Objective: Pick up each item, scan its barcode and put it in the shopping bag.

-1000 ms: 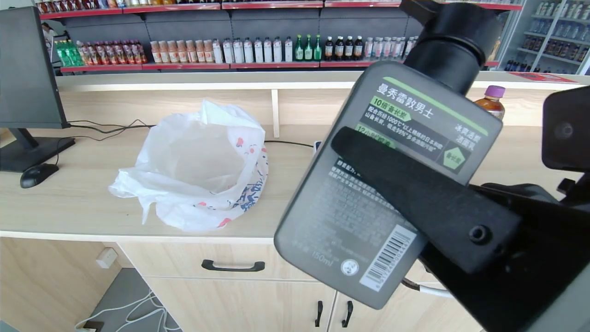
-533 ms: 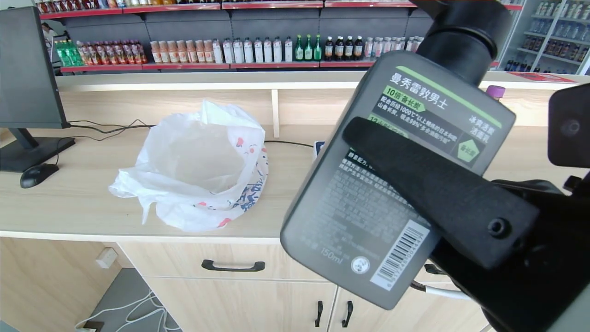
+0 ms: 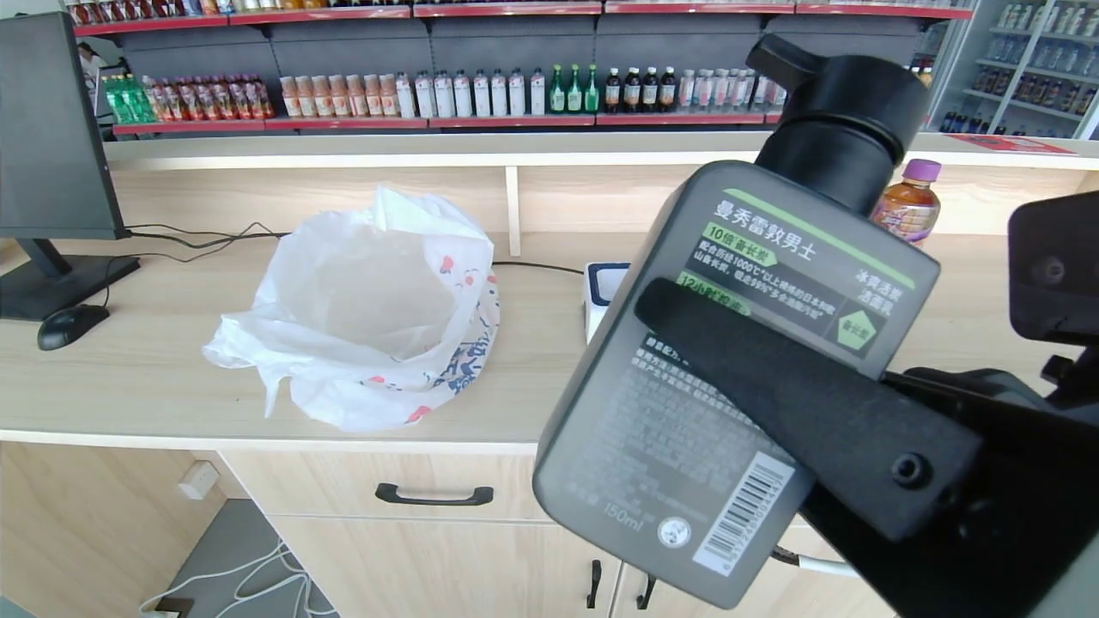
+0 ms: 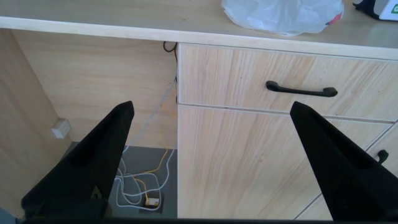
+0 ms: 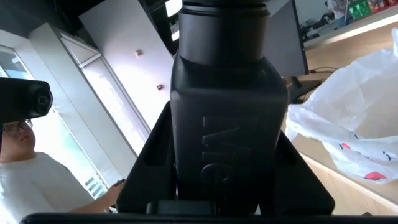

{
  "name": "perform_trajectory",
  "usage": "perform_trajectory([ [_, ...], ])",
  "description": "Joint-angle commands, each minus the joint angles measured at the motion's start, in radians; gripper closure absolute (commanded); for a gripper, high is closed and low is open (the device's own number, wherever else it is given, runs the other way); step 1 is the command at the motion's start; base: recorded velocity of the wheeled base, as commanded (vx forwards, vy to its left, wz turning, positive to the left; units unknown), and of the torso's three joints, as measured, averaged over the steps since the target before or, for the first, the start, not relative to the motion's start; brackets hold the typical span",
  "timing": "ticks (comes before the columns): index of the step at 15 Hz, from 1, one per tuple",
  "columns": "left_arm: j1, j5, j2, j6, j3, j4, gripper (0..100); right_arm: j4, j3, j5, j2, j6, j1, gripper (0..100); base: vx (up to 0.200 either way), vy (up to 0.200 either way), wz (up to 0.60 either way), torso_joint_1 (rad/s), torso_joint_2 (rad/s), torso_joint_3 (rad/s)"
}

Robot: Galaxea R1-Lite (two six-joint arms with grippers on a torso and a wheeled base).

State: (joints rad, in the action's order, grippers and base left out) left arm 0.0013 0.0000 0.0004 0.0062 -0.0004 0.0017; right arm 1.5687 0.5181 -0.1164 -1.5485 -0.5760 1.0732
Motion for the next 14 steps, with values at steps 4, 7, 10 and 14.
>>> perform_trajectory([
  [4, 0.000, 0.000, 0.001, 0.000, 0.000, 0.000, 0, 0.002, -0.020, -0.002, -0.021, 0.067, -0.007, 100, 0.000, 0.000, 0.00, 0.000, 0.00, 0.000],
  [7, 0.000, 0.000, 0.001, 0.000, 0.000, 0.000, 0, 0.002, -0.012, -0.005, -0.082, 0.197, -0.072, 100, 0.000, 0.000, 0.00, 0.000, 0.00, 0.000],
  [10, 0.000, 0.000, 0.001, 0.000, 0.000, 0.000, 0, 0.002, -0.021, -0.011, -0.107, 0.320, -0.131, 100, 0.000, 0.000, 0.00, 0.000, 0.00, 0.000],
  [14, 0.000, 0.000, 0.001, 0.000, -0.001, 0.000, 0, 0.002, -0.020, -0.009, -0.102, 0.401, -0.329, 100, 0.000, 0.000, 0.00, 0.000, 0.00, 0.000],
])
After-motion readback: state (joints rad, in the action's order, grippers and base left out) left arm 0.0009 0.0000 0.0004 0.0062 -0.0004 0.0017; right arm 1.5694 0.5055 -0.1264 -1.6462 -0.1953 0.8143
